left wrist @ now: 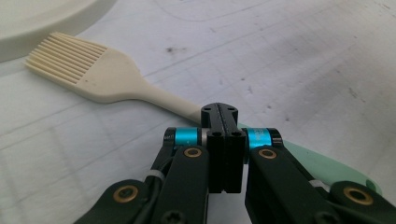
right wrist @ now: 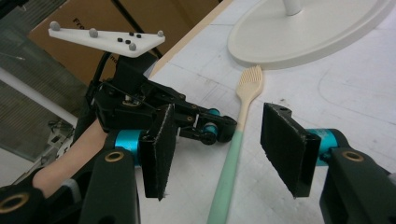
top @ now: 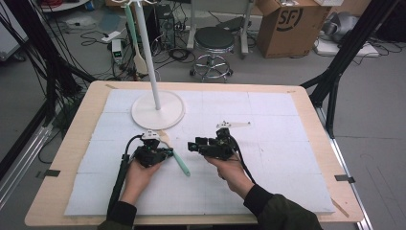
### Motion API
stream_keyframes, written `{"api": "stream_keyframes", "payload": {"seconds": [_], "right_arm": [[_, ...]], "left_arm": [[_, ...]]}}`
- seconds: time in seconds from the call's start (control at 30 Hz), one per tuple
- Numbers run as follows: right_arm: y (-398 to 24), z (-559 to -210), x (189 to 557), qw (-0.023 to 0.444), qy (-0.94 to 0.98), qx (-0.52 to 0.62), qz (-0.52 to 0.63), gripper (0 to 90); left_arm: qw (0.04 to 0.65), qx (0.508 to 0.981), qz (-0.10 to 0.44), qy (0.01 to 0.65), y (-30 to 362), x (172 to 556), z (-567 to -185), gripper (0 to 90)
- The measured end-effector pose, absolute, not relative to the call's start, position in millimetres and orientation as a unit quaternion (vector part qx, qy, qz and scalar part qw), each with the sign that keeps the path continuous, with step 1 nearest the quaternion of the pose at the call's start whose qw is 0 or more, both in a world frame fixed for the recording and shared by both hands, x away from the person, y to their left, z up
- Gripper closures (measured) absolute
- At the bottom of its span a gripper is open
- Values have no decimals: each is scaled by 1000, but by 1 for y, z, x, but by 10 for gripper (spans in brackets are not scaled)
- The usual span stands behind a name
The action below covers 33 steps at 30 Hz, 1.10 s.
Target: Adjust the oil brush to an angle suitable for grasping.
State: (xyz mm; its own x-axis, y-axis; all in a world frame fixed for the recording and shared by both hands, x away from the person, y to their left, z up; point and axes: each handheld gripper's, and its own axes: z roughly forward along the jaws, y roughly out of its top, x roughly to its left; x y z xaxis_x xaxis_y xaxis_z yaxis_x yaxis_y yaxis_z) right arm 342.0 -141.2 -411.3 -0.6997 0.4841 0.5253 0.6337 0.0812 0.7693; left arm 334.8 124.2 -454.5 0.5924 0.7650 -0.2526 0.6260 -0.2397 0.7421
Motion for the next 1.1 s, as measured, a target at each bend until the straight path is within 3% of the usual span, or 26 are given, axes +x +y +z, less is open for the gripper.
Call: {"api": "stream_keyframes", "payload": {"seconds": [0.27, 0.67, 1.1], "right_arm": [[-157, -416, 340, 63, -726, -395, -559, 448], [-175, -415, 338, 53, -719, -407, -561, 447], [-187, -413, 335, 52, -713, -414, -563, 447]], "left_arm": [[428, 794, 71, 426, 110, 332, -454, 900], [497, 748, 59, 435, 123, 354, -454, 900], [456, 747, 12, 484, 123, 383, -457, 900]]}}
